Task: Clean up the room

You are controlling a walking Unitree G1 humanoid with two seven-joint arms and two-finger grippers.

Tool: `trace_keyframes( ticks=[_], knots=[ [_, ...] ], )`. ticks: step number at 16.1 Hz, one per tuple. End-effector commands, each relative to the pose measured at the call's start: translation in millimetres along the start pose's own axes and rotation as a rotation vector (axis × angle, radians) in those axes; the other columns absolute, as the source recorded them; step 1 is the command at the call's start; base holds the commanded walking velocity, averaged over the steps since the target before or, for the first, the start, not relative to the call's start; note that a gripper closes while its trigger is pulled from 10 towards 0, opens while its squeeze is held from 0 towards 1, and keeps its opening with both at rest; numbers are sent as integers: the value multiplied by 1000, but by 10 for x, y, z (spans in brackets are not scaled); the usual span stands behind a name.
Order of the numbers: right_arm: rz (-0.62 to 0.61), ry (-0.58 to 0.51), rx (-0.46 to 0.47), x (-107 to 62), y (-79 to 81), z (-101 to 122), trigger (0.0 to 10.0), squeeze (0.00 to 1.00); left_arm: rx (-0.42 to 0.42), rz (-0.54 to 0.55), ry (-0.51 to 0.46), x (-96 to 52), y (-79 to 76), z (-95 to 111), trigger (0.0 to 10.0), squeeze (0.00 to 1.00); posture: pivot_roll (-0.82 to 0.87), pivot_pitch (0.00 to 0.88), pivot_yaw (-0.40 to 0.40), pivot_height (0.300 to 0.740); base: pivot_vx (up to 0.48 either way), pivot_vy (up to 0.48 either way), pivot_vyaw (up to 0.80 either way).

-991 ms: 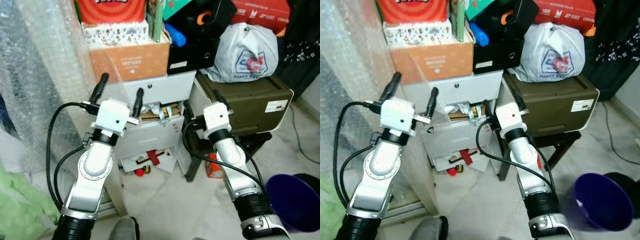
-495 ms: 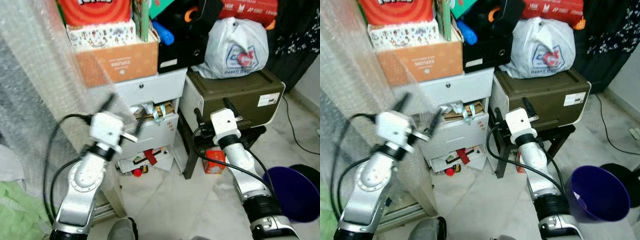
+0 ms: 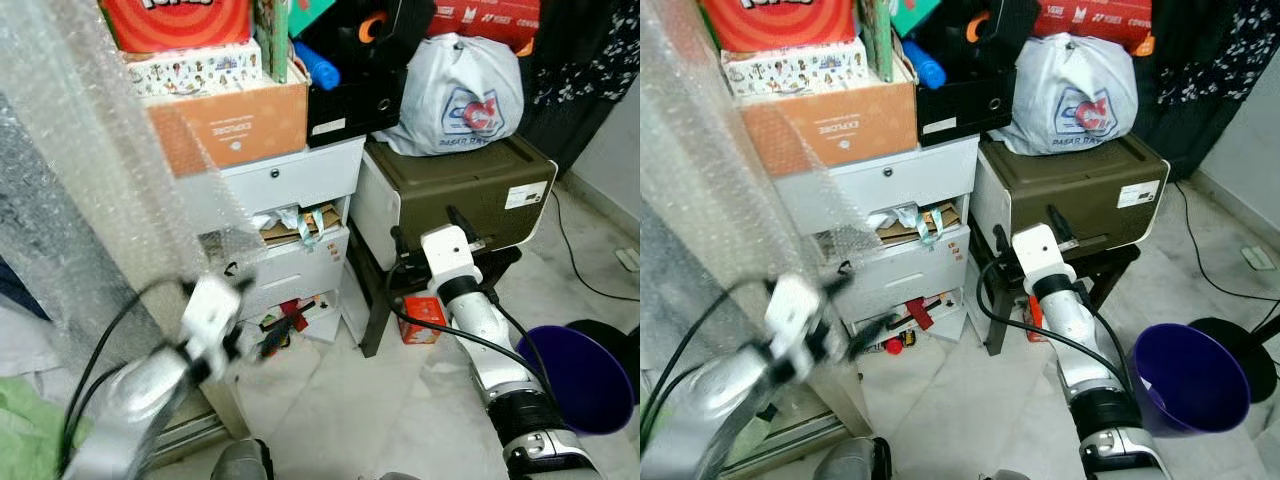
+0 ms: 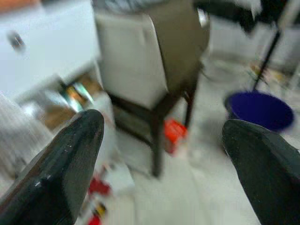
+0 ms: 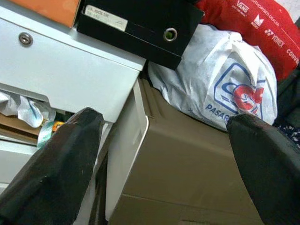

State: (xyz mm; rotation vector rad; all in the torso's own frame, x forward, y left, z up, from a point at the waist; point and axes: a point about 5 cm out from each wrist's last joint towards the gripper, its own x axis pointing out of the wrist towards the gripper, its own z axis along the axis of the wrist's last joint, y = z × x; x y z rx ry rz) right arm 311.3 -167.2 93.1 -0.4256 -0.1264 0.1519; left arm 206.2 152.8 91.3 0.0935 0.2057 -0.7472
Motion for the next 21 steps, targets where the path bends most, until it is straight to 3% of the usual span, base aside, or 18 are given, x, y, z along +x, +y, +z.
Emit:
trace_keyframes(
  ticks=[1, 3, 4, 5, 6, 8, 9, 12, 14, 15, 16, 18, 21],
  knots=[
    [-3, -15, -12, 37, -32, 22, 10000, 0, -30, -49, 63, -73, 15, -96, 10000, 0, 24, 0, -17, 740, 0, 0, 0],
    [-2, -10, -13, 34, -29, 6, 10000, 0, -59, -89, 143, -170, 31, -247, 10000, 0, 26, 0, -15, 740, 0, 0, 0],
    [-1, -4, -15, 32, -28, -9, 10000, 0, -86, -138, 252, -312, 37, -437, 10000, 0, 28, 0, -14, 740, 0, 0, 0],
    [-1, -2, -16, 31, -28, -15, 10000, 0, -99, -155, 292, -365, 33, -504, 10000, 0, 28, 0, -13, 740, 0, 0, 0],
    [-1, 7, -19, 25, -35, -39, 10000, 0, -140, -178, 396, -535, 37, -699, 10000, 0, 28, 0, -13, 740, 0, 0, 0],
    [-8, 21, -20, 17, -53, -81, 10000, 0, -202, -130, 435, -666, 101, -832, 10000, 0, 30, 0, -11, 740, 0, 0, 0],
    [-21, 43, -11, 6, -73, -126, 10000, 0, -222, -80, 496, -801, 186, -986, 10000, 0, 30, 0, -12, 740, 0, 0, 0],
    [-47, 126, -26, -81, -117, -300, 10000, 0, -216, 60, 556, -1009, 328, -1165, 10000, 0, 29, 0, -12, 740, 0, 0, 0],
    [-166, 339, 21, -328, -261, -686, 10000, 0, -210, 257, 605, -1100, 518, -1332, 10000, 0, 19, 0, 3, 740, 0, 0, 0],
    [-192, 392, 32, -397, -294, -775, 10000, 0, -190, 281, 611, -1101, 545, -1349, 10000, 0, 19, 0, 7, 740, 0, 0, 0],
    [-251, 561, 79, -659, -344, -1044, 10000, 0, -198, 397, 600, -1112, 642, -1407, 10000, 0, 14, 0, 22, 740, 0, 0, 0],
    [-266, 799, 170, -1002, -258, -1337, 10000, 0, -223, 583, 557, -1107, 820, -1411, 10000, 0, 8, 0, 44, 740, 0, 0, 0],
    [-215, 919, 259, -1244, -13, -1471, 10000, 0, -241, 751, 561, -1141, 975, -1441, 10000, 0, -2, 0, 66, 740, 0, 0, 0]
  ],
)
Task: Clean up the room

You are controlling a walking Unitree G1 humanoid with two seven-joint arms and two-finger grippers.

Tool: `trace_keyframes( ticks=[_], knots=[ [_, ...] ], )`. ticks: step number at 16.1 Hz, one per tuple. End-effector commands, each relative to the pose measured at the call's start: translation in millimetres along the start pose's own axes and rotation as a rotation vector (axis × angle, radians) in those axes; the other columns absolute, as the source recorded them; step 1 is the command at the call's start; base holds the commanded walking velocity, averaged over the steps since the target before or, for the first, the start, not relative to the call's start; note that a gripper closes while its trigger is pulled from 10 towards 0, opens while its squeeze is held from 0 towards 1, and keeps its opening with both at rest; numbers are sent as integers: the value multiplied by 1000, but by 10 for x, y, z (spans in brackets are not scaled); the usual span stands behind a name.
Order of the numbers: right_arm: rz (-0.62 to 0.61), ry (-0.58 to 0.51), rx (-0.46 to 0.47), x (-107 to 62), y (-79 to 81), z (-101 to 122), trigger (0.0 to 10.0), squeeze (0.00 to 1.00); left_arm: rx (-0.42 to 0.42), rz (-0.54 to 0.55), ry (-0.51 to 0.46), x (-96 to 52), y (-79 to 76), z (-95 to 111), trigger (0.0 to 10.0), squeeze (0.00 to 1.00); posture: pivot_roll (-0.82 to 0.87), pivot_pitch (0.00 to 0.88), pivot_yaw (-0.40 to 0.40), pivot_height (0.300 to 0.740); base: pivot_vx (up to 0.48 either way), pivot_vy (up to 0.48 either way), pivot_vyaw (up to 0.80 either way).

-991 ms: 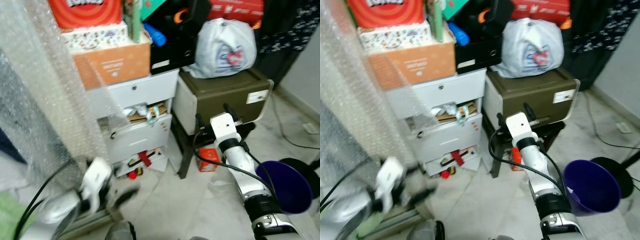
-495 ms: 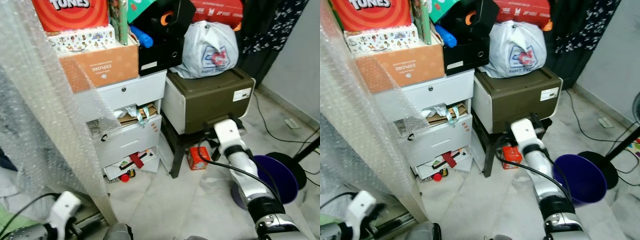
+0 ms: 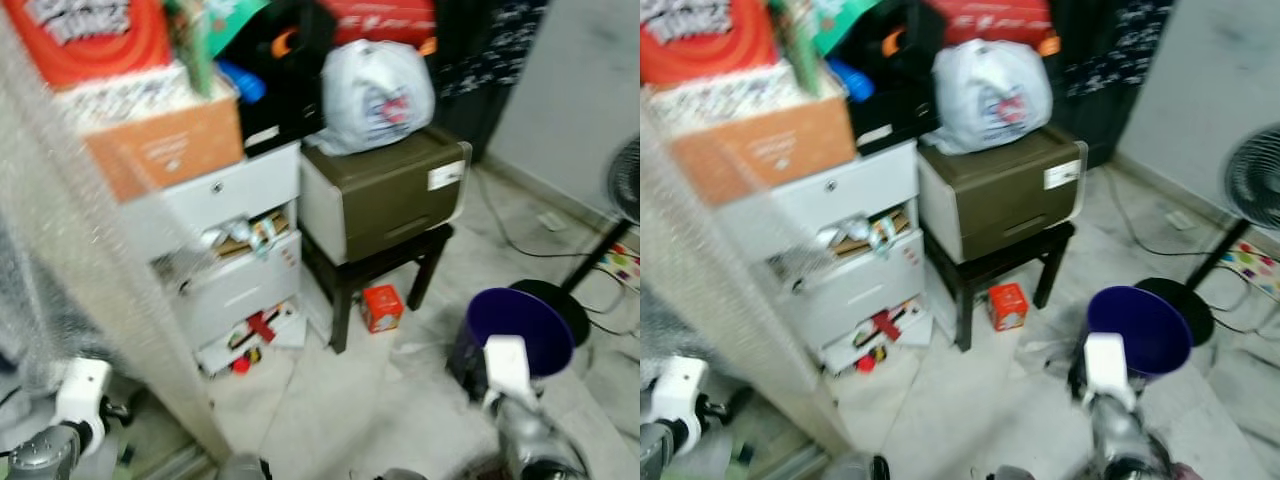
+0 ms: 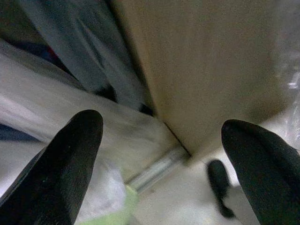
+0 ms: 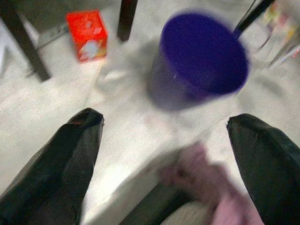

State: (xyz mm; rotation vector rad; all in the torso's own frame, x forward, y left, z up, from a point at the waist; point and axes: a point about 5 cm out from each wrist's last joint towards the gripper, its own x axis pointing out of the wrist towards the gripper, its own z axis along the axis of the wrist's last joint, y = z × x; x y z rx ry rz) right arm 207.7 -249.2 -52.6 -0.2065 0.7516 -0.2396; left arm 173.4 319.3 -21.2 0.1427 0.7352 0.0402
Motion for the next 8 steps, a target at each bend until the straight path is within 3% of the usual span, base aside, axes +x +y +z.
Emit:
trace_keyframes(
  ticks=[1, 3, 4, 8],
  knots=[
    [19, -2, 24, 13, 41, 41, 10000, 0, -15, 57, 17, -1, 45, -51, 10000, 0, -2, 0, 68, 740, 0, 0, 0],
    [60, 1, 0, 4, 129, 14, 10000, 0, -6, 144, 53, 27, 47, -128, 10000, 0, -5, 0, 74, 740, 0, 0, 0],
    [67, 14, 30, 3, 141, -2, 10000, 0, -9, 165, 52, 45, 25, -137, 10000, 0, -1, 0, 72, 740, 0, 0, 0],
    [176, -29, 46, 7, 224, 69, 10000, 0, -3, 197, 28, 95, -67, -137, 10000, 0, 4, 0, 69, 740, 0, 0, 0]
  ],
)
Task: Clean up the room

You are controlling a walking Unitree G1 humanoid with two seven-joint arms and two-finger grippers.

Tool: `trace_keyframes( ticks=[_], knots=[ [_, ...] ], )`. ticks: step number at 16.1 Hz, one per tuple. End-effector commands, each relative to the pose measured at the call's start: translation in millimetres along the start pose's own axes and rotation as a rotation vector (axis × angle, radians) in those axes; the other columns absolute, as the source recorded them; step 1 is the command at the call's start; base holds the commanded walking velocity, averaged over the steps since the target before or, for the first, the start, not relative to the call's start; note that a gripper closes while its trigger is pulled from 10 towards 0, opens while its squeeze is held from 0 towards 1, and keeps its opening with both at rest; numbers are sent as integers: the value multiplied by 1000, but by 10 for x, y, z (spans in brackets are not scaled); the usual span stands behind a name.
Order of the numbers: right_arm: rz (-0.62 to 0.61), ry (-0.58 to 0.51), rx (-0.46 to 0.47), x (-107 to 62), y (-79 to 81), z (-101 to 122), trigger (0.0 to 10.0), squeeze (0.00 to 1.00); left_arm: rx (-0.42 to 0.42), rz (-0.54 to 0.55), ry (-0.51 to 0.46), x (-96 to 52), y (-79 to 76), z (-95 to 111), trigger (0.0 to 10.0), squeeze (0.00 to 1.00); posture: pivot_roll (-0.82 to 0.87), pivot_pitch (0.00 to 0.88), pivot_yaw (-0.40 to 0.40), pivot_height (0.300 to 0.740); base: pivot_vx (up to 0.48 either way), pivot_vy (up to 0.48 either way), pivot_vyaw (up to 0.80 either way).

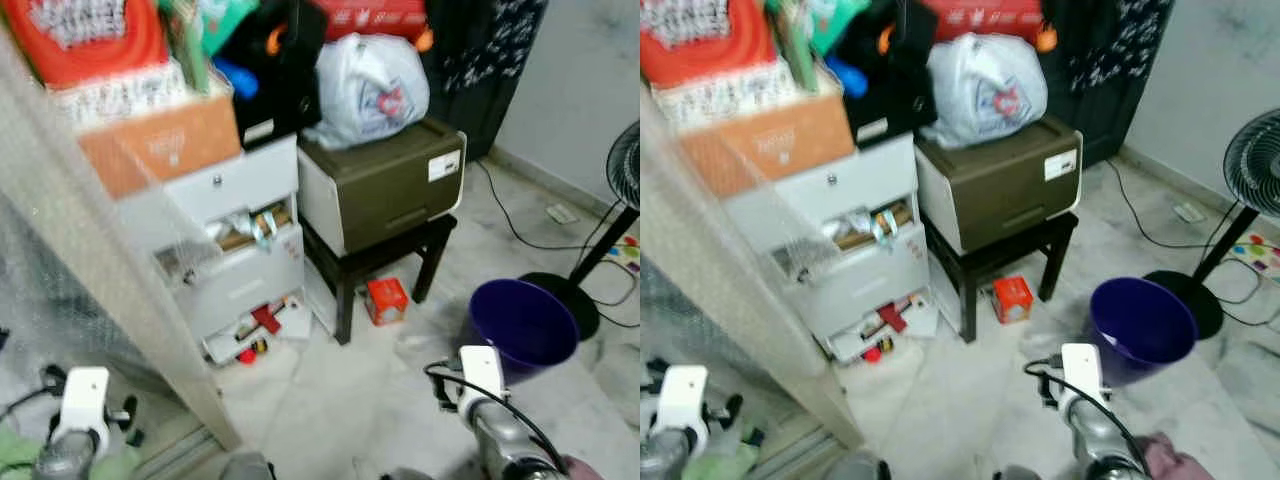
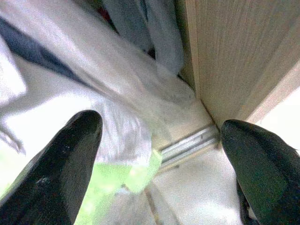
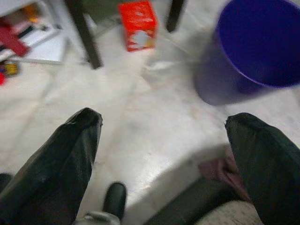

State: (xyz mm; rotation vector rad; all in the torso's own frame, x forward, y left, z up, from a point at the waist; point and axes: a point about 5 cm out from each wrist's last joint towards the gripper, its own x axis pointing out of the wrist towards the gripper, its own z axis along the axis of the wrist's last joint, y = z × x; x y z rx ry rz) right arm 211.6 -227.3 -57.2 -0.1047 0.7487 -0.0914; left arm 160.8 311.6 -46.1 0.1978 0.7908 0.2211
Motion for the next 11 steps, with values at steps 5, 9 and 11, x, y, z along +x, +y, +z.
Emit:
trace_keyframes(
  ticks=[5, 9, 11],
  knots=[
    [40, -43, 0, 15, -4, 84, 10000, 0, 13, 45, -53, 36, 71, 118, 10000, 0, -3, 0, 77, 740, 0, 0, 783],
    [38, -11, -12, -8, -47, 1, 10000, 0, 33, 59, -35, 37, 61, 83, 10000, 0, -10, 0, 77, 740, 0, 0, 764],
    [40, 5, -29, -17, -57, -35, 10000, 0, 44, 83, -14, 31, 24, 24, 10000, 0, -11, 0, 72, 740, 0, 0, 763]
  ],
)
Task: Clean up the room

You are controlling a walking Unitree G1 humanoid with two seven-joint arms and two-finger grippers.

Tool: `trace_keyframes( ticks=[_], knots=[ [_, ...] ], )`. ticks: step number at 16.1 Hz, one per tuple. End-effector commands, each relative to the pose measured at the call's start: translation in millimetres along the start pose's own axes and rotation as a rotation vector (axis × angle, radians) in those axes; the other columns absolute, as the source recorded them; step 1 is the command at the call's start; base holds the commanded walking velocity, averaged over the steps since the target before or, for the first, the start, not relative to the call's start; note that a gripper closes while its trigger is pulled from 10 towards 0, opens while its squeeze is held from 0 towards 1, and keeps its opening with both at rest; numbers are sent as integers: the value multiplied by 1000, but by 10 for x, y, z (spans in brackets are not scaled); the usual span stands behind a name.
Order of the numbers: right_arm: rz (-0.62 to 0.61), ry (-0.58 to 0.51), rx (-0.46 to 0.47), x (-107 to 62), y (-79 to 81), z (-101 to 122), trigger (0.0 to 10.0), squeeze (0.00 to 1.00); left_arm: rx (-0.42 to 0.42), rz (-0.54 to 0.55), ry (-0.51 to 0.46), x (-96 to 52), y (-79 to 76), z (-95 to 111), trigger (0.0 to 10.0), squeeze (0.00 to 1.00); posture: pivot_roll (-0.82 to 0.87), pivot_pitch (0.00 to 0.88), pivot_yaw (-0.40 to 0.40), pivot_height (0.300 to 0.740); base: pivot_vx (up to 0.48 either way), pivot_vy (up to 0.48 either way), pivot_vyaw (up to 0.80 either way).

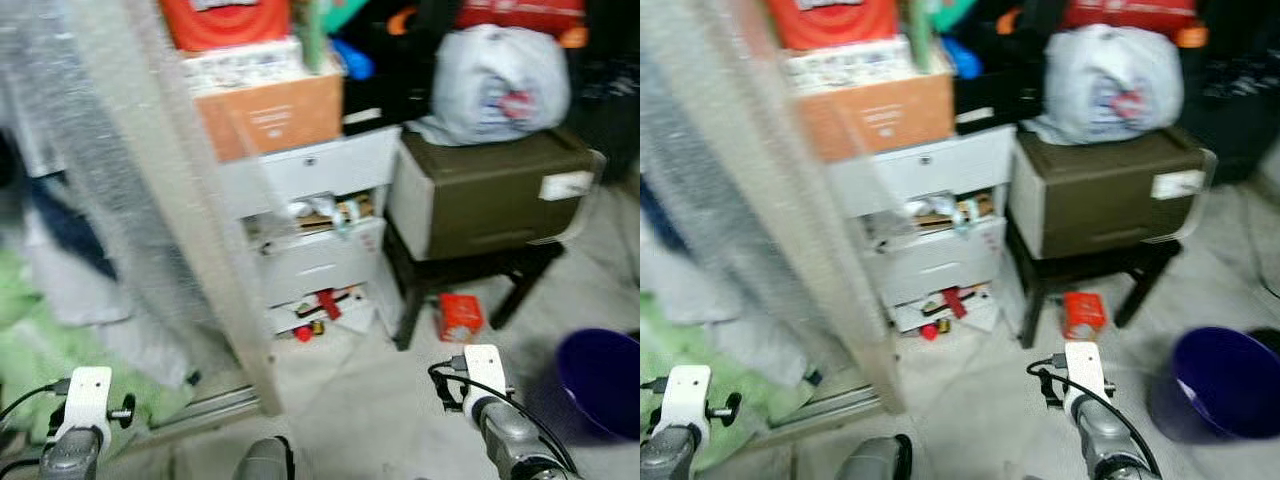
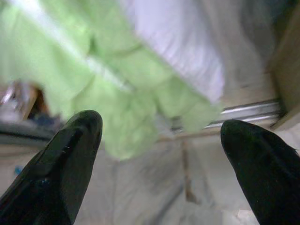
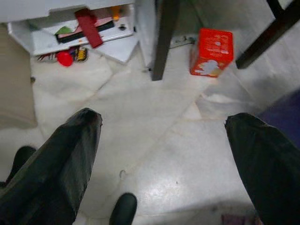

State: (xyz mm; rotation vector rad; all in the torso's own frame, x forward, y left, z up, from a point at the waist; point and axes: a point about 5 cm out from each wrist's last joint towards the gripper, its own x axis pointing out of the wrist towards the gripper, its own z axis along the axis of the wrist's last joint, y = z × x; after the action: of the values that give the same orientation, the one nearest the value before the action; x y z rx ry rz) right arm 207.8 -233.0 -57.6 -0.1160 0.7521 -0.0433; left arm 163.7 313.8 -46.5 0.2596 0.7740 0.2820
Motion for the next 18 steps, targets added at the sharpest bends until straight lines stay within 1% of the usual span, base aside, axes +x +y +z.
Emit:
trace_keyframes(
  ticks=[1, 2, 3, 4, 5, 6, 8, 9, 11, 13, 15, 16, 18],
  knots=[
    [-2, 15, -14, 0, 2, -16, 10000, 0, -12, 23, 14, 2, -14, -18, 10000, 0, -11, 0, 69, 740, 0, 0, 763],
    [-8, 35, -2, -2, 2, -41, 10000, 0, -71, 36, 32, 7, -45, -34, 10000, 0, -9, 0, 63, 740, 0, 0, 769],
    [-15, 52, 11, -3, 5, -61, 10000, 0, -108, 39, 39, 14, -78, -32, 10000, 0, -8, 0, 58, 740, 0, 0, 763],
    [-17, 69, 15, -3, 12, -77, 10000, 0, -131, 46, 47, 19, -112, -34, 10000, 0, -5, 0, 50, 740, 0, 0, 763],
    [-17, 97, 17, 4, 52, -96, 10000, 0, -165, 50, 65, 31, -181, -29, 10000, 0, -1, 0, 41, 740, 0, 0, 769],
    [-16, 103, 18, 4, 60, -101, 10000, 0, -177, 51, 68, 33, -200, -29, 10000, 0, -1, 0, 36, 740, 0, 0, 769],
    [-3, 120, -4, 31, 105, -59, 10000, 0, -256, 32, 94, 64, -391, 27, 10000, 0, -2, 0, 13, 740, 0, 0, 763],
    [1, 112, 1, 50, 124, -7, 10000, 0, -274, 28, 95, 79, -443, 67, 10000, 0, -1, 0, 1, 740, 0, 0, 756],
    [13, 101, 46, 83, 167, 79, 10000, 0, -244, -24, 80, 109, -596, 182, 10000, 0, -5, 0, -9, 740, 0, 0, 253],
    [7, 97, 34, 94, 170, 112, 10000, 0, -268, -53, 87, 112, -653, 198, 10000, 0, -11, 0, -8, 740, 0, 0, 0],
    [-26, 125, 52, 81, 148, 57, 10000, 0, -255, -82, 116, 97, -728, 160, 10000, 0, -24, 0, -6, 740, 0, 0, 0],
    [-35, 138, 55, 68, 138, 16, 10000, 0, -235, -90, 127, 85, -746, 126, 10000, 0, -26, 0, -8, 740, 0, 0, 0],
    [-35, 152, 62, 43, 124, -57, 10000, 0, -242, -88, 150, 62, -762, 58, 10000, 0, -29, 0, -13, 740, 0, 0, 0]
  ],
)
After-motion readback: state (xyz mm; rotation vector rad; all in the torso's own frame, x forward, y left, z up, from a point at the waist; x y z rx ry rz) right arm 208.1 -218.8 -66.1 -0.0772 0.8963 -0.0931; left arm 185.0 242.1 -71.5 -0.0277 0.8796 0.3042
